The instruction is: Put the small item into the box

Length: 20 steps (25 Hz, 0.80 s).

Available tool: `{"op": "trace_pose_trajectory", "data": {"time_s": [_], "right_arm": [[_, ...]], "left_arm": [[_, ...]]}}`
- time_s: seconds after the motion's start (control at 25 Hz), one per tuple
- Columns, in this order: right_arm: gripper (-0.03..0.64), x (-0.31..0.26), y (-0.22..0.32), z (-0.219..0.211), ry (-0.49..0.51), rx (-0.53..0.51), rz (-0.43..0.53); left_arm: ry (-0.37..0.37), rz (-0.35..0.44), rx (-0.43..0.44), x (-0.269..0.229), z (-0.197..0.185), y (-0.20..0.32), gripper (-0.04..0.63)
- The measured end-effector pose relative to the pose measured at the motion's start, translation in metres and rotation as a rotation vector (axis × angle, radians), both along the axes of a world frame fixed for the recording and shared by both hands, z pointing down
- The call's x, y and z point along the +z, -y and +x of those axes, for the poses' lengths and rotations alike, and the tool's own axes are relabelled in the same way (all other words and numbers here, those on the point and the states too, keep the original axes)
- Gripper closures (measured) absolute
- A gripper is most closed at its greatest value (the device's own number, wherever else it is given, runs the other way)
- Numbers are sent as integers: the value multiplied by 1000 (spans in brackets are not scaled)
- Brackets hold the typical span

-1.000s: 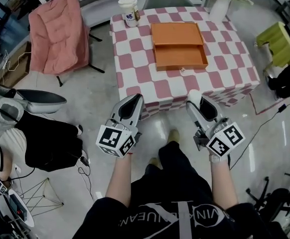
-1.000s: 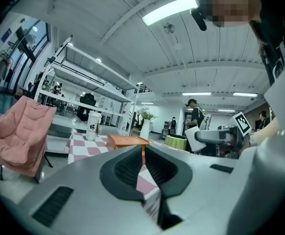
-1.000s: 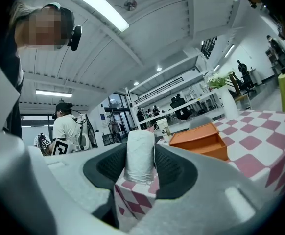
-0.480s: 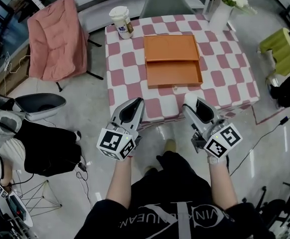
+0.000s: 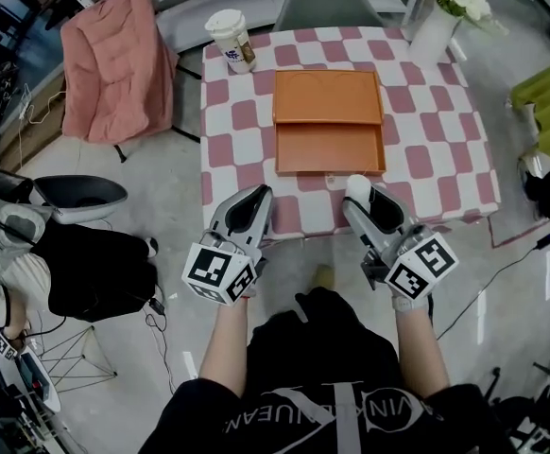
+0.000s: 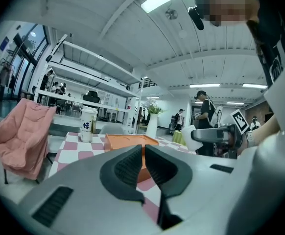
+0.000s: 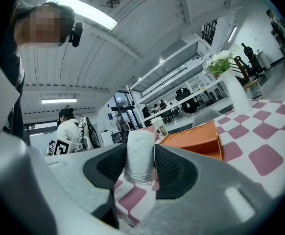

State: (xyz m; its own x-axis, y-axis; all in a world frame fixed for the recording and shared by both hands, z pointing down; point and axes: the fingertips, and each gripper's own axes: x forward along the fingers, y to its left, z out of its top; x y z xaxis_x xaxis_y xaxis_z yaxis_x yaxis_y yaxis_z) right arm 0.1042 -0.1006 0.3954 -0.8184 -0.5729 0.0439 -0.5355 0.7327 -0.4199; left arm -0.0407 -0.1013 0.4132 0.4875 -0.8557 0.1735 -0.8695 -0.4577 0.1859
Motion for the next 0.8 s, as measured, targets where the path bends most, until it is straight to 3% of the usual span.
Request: {"op": "trace_pose_trajectory", "data": {"time_s": [0.32,0.8], "right_arm": [[444,14,6,0,19,-42,-28],[445,23,33,-5,-29,-59,-56]], "left_arm": [[30,-3,-35,9,6,1,572],[-4,-22,-35,20,-1,29,572]]}}
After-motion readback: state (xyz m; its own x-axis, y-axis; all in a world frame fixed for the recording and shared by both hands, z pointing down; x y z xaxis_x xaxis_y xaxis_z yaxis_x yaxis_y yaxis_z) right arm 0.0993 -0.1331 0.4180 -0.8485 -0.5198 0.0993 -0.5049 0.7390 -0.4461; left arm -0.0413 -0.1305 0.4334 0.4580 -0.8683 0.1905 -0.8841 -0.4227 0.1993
